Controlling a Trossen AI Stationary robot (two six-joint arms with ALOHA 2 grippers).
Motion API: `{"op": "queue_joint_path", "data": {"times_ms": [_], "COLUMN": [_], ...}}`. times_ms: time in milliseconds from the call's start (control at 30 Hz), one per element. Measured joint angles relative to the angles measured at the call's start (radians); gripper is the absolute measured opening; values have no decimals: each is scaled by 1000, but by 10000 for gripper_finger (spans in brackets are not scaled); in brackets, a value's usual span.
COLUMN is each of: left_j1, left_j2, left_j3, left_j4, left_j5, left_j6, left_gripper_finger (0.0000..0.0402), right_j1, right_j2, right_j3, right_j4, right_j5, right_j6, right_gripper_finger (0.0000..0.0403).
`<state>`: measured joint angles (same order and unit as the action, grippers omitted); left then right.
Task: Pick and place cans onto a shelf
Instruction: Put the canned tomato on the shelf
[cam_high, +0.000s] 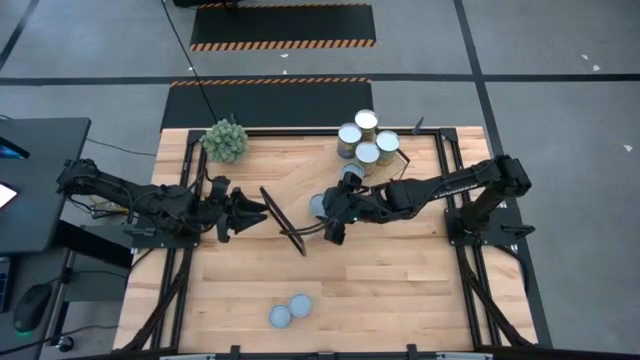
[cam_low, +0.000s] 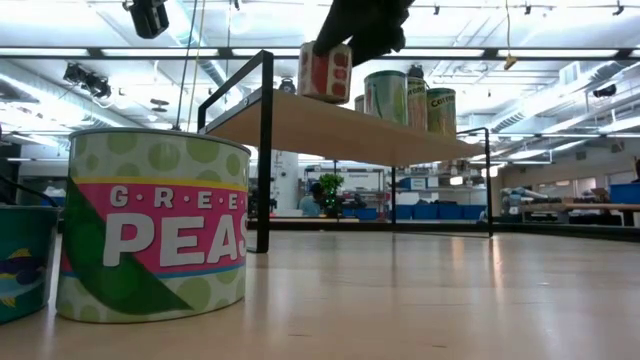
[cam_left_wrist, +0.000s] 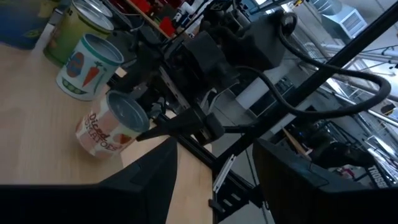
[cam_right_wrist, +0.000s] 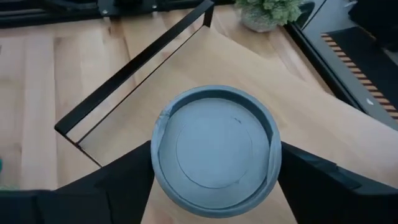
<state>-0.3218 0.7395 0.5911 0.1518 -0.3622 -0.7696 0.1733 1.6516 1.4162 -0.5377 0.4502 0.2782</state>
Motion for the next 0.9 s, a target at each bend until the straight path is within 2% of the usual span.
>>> {"op": "queue_joint_path", "data": {"times_ms": [200,567,733,900], "left_j1": [0,0,19,62], "left_j2": [0,2,37,100], "left_j3": [0,0,2,2], "left_j4": [-24,-26,-32,-48], "left_j5": [3,8,22,90], "left_j6": [0,-9,-33,-62], "left_gripper_finger": [215,215,215,215], "right_j1": [-20,-20,2,32], "right_j2": [0,0,-1,-4], "right_j3": [0,19,133,296], "right_j4": [0,37,-5,-184], "right_j5": [-4,41,88,156], "right_j6": [-35,-149,-152,-169], "right_gripper_finger": [356,354,354,354]}}
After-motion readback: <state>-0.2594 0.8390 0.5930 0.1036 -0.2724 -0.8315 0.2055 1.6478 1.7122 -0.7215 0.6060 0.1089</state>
